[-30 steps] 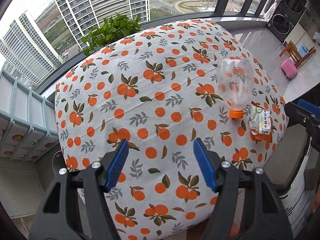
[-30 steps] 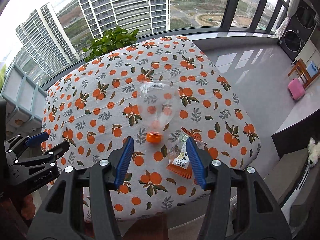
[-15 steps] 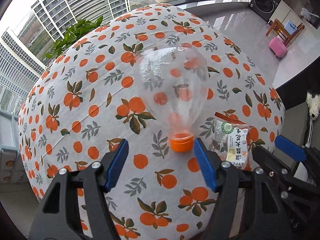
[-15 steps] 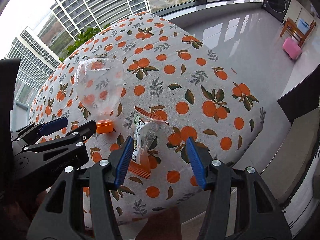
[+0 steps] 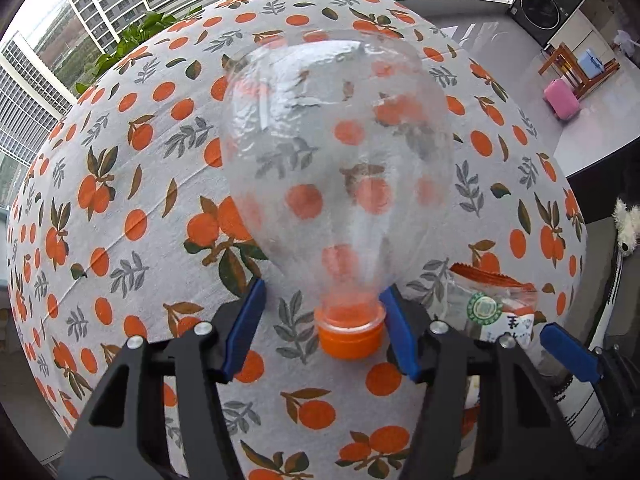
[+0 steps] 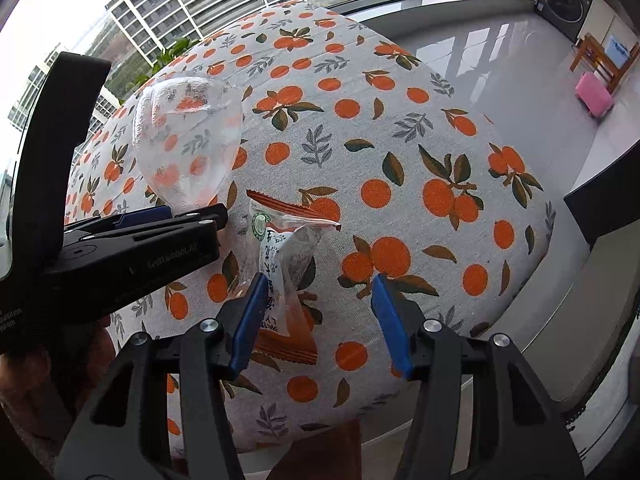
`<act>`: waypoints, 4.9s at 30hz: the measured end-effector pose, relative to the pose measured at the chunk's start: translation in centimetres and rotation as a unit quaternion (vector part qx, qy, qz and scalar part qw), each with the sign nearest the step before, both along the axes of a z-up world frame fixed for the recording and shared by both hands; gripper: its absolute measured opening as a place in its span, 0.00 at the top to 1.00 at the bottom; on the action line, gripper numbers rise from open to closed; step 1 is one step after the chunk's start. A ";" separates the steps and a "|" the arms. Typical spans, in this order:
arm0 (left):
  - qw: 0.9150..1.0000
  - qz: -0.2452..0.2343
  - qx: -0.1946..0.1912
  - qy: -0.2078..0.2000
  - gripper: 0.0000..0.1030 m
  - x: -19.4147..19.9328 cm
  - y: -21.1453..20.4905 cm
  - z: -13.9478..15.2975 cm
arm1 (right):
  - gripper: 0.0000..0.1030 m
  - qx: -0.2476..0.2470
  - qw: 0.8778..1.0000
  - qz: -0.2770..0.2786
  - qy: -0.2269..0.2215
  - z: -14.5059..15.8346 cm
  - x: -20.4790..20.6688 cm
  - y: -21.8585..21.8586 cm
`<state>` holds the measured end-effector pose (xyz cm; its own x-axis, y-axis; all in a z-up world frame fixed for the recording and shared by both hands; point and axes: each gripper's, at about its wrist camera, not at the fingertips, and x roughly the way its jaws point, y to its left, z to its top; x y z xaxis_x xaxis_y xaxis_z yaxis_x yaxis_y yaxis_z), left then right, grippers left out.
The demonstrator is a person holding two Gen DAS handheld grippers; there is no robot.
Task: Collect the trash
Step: 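Grasp the clear bottle by its orange cap with left gripper while right grasps snack packet, then carry the bottle and snack packet over the bin and release both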
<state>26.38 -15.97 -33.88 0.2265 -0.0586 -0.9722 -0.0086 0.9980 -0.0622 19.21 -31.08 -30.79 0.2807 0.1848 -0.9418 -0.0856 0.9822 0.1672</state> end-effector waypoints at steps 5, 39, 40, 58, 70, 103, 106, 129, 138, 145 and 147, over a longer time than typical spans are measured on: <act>1.000 -0.005 -0.007 -0.007 0.69 0.0 0.5 0.3 | 0.49 -0.001 1.000 0.009 0.000 -0.1 0.3 0.6; 0.996 0.049 -0.003 -0.077 0.69 -5.6 10.6 7.6 | 0.94 -0.013 0.992 0.124 -0.031 4.9 1.4 9.5; 0.995 0.058 -0.002 -0.078 0.69 -6.0 11.5 7.8 | 0.94 -0.012 0.990 0.133 -0.033 5.3 1.3 10.5; 0.934 0.347 0.062 -0.066 0.69 -25.5 38.3 9.9 | 0.94 0.028 0.918 0.391 -0.058 7.9 -7.9 41.0; 0.856 0.509 0.079 -0.029 0.69 -42.1 53.6 7.0 | 0.94 0.045 0.839 0.540 -0.043 5.1 -19.4 62.3; 0.826 0.562 0.036 0.020 0.69 -46.5 67.1 -13.0 | 0.54 -0.020 0.810 0.586 0.029 -23.3 -24.5 81.5; 0.831 0.555 0.033 0.017 0.69 -45.4 67.2 -13.4 | 0.54 -0.015 0.818 0.574 0.035 -22.7 -23.2 81.2; 0.852 0.522 -0.007 0.037 0.65 -38.4 69.9 -23.9 | 0.54 -0.024 0.835 0.549 0.029 -20.4 -20.5 78.3; 0.840 0.540 0.000 0.053 0.51 -40.4 69.0 -23.7 | 0.54 -0.030 0.832 0.553 0.034 -20.5 -21.5 77.9; 0.841 0.536 0.018 0.068 0.50 -42.9 67.6 -21.9 | 0.54 -0.022 0.832 0.553 0.033 -19.3 -22.1 77.8; 0.843 0.532 0.029 0.071 0.48 -43.6 67.2 -20.9 | 0.54 -0.018 0.833 0.552 0.031 -18.7 -22.3 77.7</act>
